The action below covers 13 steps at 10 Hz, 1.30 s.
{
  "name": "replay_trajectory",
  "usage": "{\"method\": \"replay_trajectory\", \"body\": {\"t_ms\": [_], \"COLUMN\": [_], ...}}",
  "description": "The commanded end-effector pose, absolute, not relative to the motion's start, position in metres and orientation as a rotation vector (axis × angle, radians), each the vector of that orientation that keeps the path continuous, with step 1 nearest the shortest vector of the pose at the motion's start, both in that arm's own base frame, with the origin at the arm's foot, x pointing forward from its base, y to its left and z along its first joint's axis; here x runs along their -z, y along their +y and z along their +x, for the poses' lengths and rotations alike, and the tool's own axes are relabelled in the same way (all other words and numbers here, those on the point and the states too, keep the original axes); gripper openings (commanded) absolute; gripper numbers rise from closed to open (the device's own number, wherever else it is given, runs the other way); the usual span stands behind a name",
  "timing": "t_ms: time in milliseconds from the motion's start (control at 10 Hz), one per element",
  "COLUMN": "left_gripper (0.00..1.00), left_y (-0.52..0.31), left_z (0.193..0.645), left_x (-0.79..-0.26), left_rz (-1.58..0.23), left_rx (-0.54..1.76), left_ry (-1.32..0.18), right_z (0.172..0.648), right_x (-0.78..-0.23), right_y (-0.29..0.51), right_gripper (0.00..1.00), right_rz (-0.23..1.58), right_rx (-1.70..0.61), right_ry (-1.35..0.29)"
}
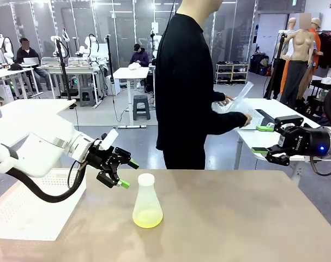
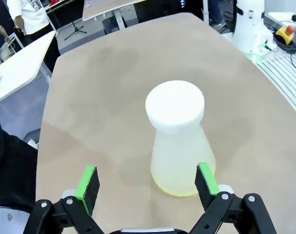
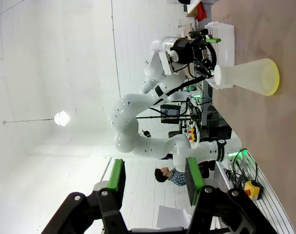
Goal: Prepare the solutions needed for the experiment.
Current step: When the human places the Big flask in the center of the table, pick up the Big flask and place it in the left Organizing basket.
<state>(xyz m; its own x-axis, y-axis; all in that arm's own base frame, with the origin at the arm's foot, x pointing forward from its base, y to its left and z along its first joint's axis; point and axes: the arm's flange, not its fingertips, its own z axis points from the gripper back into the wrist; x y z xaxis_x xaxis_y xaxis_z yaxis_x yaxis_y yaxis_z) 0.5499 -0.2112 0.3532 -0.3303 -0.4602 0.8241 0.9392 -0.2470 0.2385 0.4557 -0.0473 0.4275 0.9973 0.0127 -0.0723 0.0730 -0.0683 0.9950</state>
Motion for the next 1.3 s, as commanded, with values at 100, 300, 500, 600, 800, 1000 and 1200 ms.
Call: {"method": "replay_trajectory", "body": {"t_ms": [100, 300, 500, 600, 800, 1000, 1200], "left_gripper": [1.00, 1.00, 1.00, 1.00, 1.00, 1.00, 1.00], "left_y": [-0.212, -0.212, -0.215, -0.217, -0.220, -0.219, -0.222], "left_z": [0.551, 0.551, 0.543, 0.535, 0.527, 0.526, 0.527], "left_x": [-0.355, -0.355, -0.347, -0.342, -0.331, -0.319, -0.309], "left_rz": [-0.769, -0.769, -0.791, -0.802, -0.866, -0.924, -0.997], "left_rx": [1.776, 1.776, 1.762, 1.766, 1.767, 1.727, 1.705], "left_ry": [-0.915, -0.915, -0.893, -0.888, -0.952, -0.989, -1.017], "right_z": [0.456, 0.456, 0.456, 0.456, 0.456, 0.456, 0.456], "right_x": [-0.428, -0.428, -0.428, -0.428, -0.428, -0.428, -0.428], "right_y": [-0.047, -0.047, -0.047, -0.047, -0.047, -0.047, -0.047], "right_gripper": [0.63, 0.63, 0.63, 0.63, 0.63, 0.63, 0.63], "right_rz": [1.660, 1.660, 1.660, 1.660, 1.660, 1.660, 1.660], "right_rx": [0.039, 0.039, 0.039, 0.039, 0.039, 0.039, 0.039], "right_ry": [0.055, 0.055, 0.055, 0.055, 0.055, 0.055, 0.055]}}
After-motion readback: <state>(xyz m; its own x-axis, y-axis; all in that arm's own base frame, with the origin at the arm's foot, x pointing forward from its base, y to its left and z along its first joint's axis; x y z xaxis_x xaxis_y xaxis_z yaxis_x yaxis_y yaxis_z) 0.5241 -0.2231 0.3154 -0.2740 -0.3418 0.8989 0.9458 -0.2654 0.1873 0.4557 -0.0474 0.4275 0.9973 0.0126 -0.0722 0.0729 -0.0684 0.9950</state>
